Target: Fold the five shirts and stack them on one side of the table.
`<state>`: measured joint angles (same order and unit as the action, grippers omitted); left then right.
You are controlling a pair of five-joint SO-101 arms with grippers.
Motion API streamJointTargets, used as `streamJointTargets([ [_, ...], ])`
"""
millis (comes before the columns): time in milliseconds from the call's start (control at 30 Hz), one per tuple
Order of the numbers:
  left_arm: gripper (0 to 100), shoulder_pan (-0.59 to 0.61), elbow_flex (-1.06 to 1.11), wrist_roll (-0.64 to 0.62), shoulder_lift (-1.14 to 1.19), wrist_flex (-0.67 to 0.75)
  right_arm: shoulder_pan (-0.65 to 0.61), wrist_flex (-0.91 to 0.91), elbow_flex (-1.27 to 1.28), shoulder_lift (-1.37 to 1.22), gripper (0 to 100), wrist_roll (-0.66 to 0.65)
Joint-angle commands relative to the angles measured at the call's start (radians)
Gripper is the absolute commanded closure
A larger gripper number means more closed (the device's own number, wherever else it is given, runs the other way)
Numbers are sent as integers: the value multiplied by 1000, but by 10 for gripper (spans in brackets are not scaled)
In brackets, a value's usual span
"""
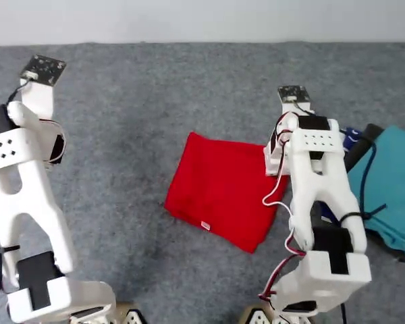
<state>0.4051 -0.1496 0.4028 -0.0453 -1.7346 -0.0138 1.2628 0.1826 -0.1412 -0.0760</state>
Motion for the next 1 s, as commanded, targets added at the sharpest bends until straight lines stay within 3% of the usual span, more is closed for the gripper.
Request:
streamJointTargets([
  [0, 987, 5, -5, 8, -43, -2, -41, -24, -49, -18, 916, 8],
  [100, 987, 5, -5, 8, -43, -2, -67, -42, -49, -42, 989, 6],
  [300, 987, 5, -5, 9, -43, -2, -64, -35, -110, -45, 988, -8],
  [633, 987, 5, -7, 9, -44, -2, -48, -30, -308, -84, 988, -250],
  [967, 987, 6, -7, 9, -44, -2, -21, 19, -506, -260, 975, -250],
])
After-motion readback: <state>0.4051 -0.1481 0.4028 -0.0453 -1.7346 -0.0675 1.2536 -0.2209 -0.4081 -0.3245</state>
